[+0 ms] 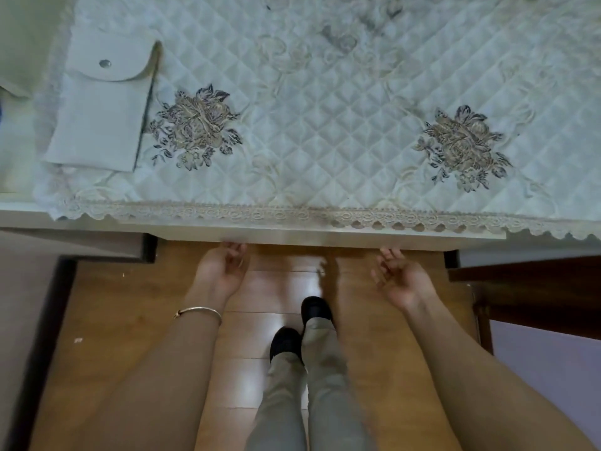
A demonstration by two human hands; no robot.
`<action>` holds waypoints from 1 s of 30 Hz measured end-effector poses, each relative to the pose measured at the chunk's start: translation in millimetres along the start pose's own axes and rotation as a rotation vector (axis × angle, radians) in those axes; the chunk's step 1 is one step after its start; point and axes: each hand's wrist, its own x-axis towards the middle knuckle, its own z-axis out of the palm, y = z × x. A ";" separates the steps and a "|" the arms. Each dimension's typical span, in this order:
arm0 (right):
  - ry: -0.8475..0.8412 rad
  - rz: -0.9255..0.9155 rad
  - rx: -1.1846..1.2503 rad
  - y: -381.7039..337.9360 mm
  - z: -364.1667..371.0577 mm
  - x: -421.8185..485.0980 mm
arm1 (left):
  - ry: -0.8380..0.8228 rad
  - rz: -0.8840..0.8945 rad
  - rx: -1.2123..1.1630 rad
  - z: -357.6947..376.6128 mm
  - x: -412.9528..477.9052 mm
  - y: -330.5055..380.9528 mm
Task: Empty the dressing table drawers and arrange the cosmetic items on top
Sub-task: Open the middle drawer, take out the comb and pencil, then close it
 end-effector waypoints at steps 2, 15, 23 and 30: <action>0.016 -0.005 0.002 7.4 -6.7 -6.5 | -0.008 -0.025 -0.011 -12.2 -4.3 -4.8; 0.124 -0.441 -0.896 66.9 -65.7 -143.8 | -0.029 0.425 0.716 -125.0 -135.1 -32.3; 0.056 -0.918 -1.558 25.4 -24.0 -152.1 | -0.198 1.003 1.539 -96.4 -138.5 12.1; 0.041 -0.865 -1.645 45.3 -41.7 -155.0 | -0.230 0.927 1.605 -102.2 -133.2 1.5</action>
